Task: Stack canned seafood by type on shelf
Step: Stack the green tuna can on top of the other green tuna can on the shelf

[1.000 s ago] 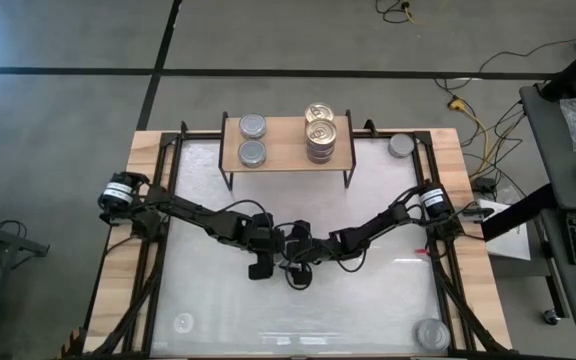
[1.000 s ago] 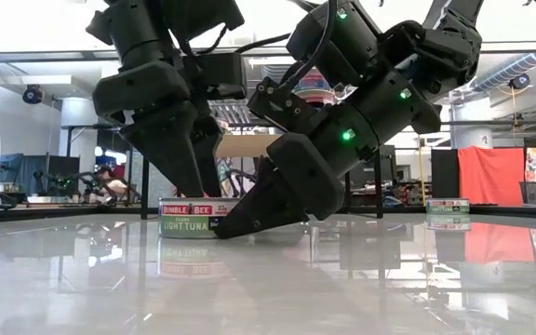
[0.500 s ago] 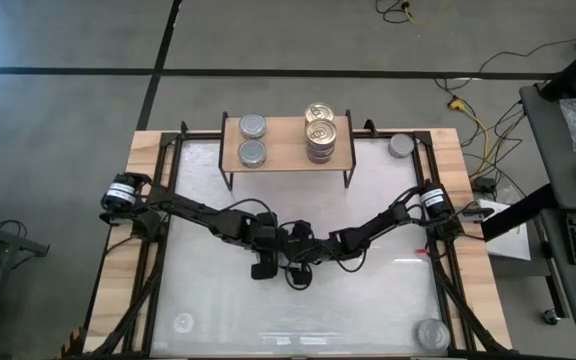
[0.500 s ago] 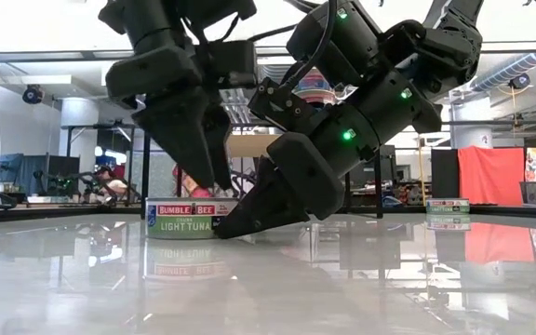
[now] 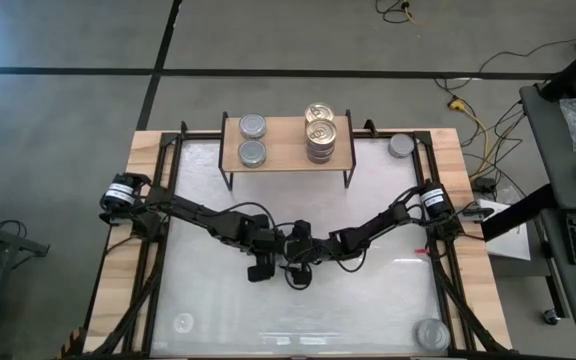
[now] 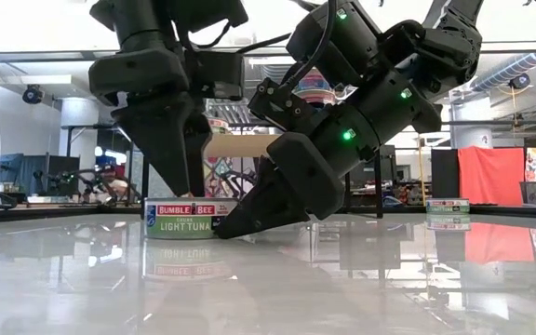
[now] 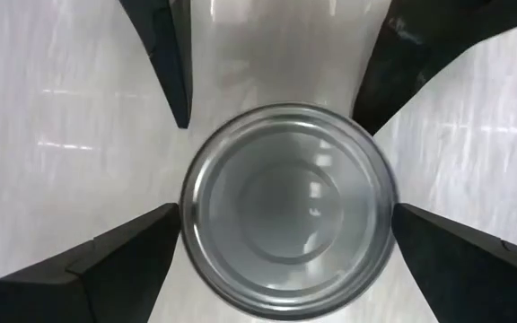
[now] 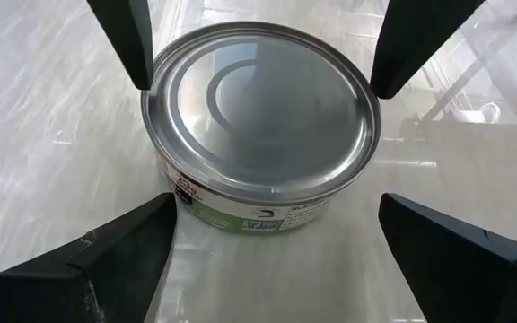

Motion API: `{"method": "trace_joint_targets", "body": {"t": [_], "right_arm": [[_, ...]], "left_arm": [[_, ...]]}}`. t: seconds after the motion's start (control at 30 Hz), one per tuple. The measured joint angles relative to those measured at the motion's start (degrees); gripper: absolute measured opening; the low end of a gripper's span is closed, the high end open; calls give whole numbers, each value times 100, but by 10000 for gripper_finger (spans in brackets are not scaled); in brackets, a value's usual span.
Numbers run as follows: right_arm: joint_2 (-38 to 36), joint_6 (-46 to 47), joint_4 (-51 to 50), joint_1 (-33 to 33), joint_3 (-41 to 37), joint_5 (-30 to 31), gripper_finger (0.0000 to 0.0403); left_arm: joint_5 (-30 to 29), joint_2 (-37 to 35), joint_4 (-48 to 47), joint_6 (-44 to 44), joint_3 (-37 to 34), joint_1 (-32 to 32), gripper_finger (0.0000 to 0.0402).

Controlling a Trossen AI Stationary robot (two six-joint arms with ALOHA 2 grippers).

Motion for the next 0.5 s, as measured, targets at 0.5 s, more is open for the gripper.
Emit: {"method": "trace_joint_targets", "body": {"t": [0.5], "right_arm": [[-2, 0, -35, 0, -2, 7, 381]], "left_arm": [[-22, -292, -602, -101, 41, -91, 392]]}}
